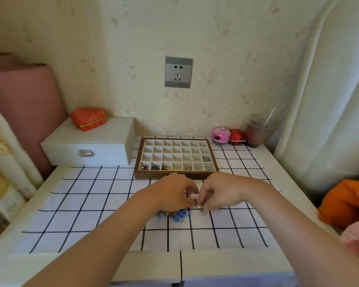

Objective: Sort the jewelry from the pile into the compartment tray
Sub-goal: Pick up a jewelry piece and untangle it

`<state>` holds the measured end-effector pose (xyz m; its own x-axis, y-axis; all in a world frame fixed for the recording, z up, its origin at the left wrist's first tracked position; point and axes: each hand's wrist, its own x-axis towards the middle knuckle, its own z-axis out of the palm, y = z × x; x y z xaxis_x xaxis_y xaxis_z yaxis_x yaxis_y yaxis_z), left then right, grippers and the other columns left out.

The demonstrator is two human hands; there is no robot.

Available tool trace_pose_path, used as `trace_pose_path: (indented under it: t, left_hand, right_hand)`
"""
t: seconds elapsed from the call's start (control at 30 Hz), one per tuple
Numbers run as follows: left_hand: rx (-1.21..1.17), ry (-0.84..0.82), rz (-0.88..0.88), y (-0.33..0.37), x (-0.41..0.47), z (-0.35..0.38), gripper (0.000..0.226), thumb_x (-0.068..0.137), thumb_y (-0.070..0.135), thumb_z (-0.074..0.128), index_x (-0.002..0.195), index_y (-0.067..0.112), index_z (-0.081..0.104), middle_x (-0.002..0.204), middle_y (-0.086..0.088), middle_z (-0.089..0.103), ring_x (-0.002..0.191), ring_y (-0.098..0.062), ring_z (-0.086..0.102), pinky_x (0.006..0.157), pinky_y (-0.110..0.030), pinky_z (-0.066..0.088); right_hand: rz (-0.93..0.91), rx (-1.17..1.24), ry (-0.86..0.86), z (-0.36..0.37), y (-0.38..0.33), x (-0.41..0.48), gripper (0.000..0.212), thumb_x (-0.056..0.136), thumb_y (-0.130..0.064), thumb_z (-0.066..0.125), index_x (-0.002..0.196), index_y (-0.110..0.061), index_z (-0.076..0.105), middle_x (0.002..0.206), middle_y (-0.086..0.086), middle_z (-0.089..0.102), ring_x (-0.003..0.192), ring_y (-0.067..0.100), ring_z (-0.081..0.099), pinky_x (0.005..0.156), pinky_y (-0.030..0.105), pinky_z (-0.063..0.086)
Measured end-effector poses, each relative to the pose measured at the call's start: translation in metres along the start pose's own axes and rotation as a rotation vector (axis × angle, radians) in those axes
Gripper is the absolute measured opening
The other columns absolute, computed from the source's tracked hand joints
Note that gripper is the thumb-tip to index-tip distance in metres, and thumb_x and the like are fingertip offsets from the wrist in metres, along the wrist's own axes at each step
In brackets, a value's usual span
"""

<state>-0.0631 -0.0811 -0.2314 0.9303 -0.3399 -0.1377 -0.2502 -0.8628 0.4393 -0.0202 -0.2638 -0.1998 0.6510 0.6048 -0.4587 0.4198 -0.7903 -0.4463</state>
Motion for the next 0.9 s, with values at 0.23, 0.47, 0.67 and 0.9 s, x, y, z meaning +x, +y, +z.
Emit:
trace_pose_path:
  t: [0.23, 0.47, 0.67, 0.9]
  left_hand:
    - [-0.657, 0.104, -0.098, 0.008, 0.004, -0.014, 0.023, 0.09, 0.029, 0.069, 0.113, 0.028, 0.069, 0.104, 0.0, 0.074, 0.093, -0.009, 0.068, 0.085, -0.027, 0.052]
    - [-0.952, 0.314, -0.217, 0.007, 0.007, -0.019, 0.011, 0.093, 0.028, 0.067, 0.103, 0.024, 0.071, 0.093, 0.008, 0.076, 0.076, -0.006, 0.063, 0.069, -0.02, 0.048]
    - [-0.509, 0.415, -0.167, -0.011, 0.028, -0.025, 0.017, 0.094, 0.031, 0.064, 0.111, 0.027, 0.068, 0.105, 0.009, 0.067, 0.098, -0.01, 0.061, 0.089, -0.028, 0.049]
    - [0.124, 0.359, -0.107, -0.034, 0.042, -0.013, 0.051, 0.097, 0.048, 0.052, 0.144, 0.03, 0.046, 0.148, 0.0, 0.045, 0.138, -0.022, 0.033, 0.113, -0.045, 0.032]
  right_hand:
    - [-0.104, 0.409, 0.291, -0.016, 0.002, 0.0, 0.02, 0.094, -0.006, 0.063, 0.107, -0.018, 0.073, 0.087, 0.001, 0.072, 0.066, 0.013, 0.065, 0.06, 0.027, 0.053]
    - [-0.14, 0.759, 0.587, -0.023, -0.001, 0.013, 0.013, 0.088, -0.014, 0.075, 0.101, -0.016, 0.074, 0.08, 0.007, 0.073, 0.058, 0.014, 0.062, 0.05, 0.027, 0.051]
    - [-0.085, 0.827, 0.751, -0.03, 0.001, 0.041, 0.019, 0.091, -0.01, 0.071, 0.109, -0.017, 0.072, 0.095, 0.003, 0.073, 0.05, 0.013, 0.06, 0.044, 0.024, 0.048]
    - [0.045, 0.319, 0.89, -0.036, 0.021, 0.076, 0.018, 0.086, -0.024, 0.077, 0.103, -0.026, 0.072, 0.093, -0.012, 0.071, 0.082, 0.002, 0.064, 0.08, 0.027, 0.053]
